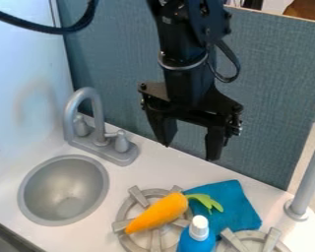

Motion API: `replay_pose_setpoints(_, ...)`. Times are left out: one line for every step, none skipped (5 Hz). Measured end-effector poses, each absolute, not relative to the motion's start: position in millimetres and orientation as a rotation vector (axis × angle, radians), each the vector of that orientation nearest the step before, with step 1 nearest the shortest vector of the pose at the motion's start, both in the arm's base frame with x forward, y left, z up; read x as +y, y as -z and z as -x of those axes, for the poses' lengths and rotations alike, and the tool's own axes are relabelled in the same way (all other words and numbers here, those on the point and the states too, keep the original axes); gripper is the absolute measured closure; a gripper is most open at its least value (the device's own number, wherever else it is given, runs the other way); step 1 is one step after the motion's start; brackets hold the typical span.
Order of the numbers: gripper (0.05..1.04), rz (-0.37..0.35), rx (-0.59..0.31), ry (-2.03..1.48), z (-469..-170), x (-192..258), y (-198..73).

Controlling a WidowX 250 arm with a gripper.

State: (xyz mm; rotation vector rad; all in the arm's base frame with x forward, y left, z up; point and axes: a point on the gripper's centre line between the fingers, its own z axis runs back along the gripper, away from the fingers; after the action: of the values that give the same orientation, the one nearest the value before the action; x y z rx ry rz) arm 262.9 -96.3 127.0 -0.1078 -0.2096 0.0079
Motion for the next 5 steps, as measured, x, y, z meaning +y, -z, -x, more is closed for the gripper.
replay_pose_setpoints(0.073, 0.1, -0.186, -0.008, -260.6, -95.5, -120.3)
replay_pose_setpoints(0.073, 0.099, -0.183, -0.007, -260.5, -95.9, -119.4)
replay_pose_setpoints(0.073, 0.099, -0.19, -0.003, -261.5, -95.5, -119.3)
replay_pose_setpoints(0.073, 0.061, -0.225, 0.086, -266.4, -86.7, -92.4)
replay_pose_setpoints(0.073, 0.037, -0.289, 0.184, -269.5, -63.1, -74.7)
